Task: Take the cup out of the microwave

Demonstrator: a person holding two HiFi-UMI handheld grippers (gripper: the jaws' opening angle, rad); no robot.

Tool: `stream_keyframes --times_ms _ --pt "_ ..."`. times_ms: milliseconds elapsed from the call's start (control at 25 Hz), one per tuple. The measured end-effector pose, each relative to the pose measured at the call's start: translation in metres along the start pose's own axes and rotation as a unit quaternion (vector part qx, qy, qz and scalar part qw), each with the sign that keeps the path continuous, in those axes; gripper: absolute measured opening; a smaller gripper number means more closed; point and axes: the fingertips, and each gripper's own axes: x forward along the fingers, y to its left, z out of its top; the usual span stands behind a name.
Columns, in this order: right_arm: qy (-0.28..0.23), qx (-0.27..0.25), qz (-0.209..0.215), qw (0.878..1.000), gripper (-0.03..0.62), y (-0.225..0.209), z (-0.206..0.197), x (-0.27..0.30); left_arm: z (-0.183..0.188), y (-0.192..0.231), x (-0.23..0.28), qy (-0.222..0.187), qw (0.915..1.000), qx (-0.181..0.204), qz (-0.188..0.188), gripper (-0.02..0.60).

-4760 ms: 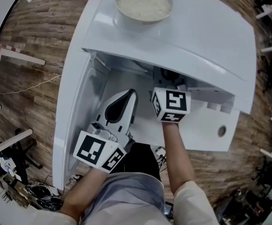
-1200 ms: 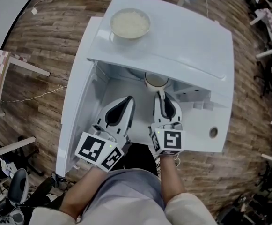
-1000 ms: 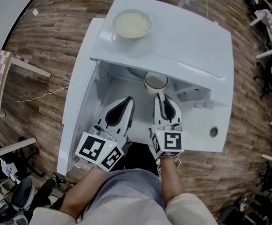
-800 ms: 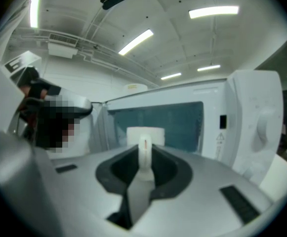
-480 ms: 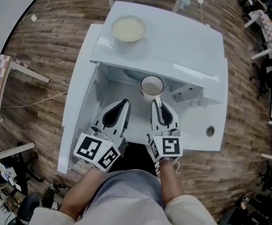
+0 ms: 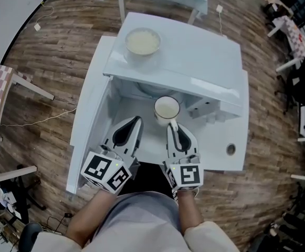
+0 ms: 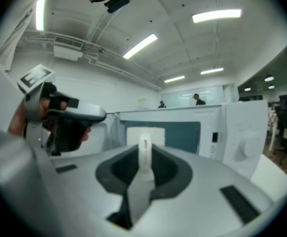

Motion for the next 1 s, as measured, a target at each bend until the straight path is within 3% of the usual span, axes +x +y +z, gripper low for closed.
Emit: stream_keyframes --times_ms 400,600,1000 --pt "-0.024 0.002 0.005 1.0 0.071 0.012 0.022 -0.029 0.001 -0.015 -0.016 -0.003 0.9999 0.004 -0.015 0.014" --pt "-0.031 -0.001 0.006 0.999 0.071 0.02 0.034 -0.044 0.003 -0.028 -0.026 -0.005 0.9992 -0.02 -0.035 0.015" --pt "-0.045 -0.004 0.018 0.999 0.071 0.034 0.055 -0.075 0.011 -0.042 -0.044 -0.016 0.9988 -0.011 -0.044 0.014"
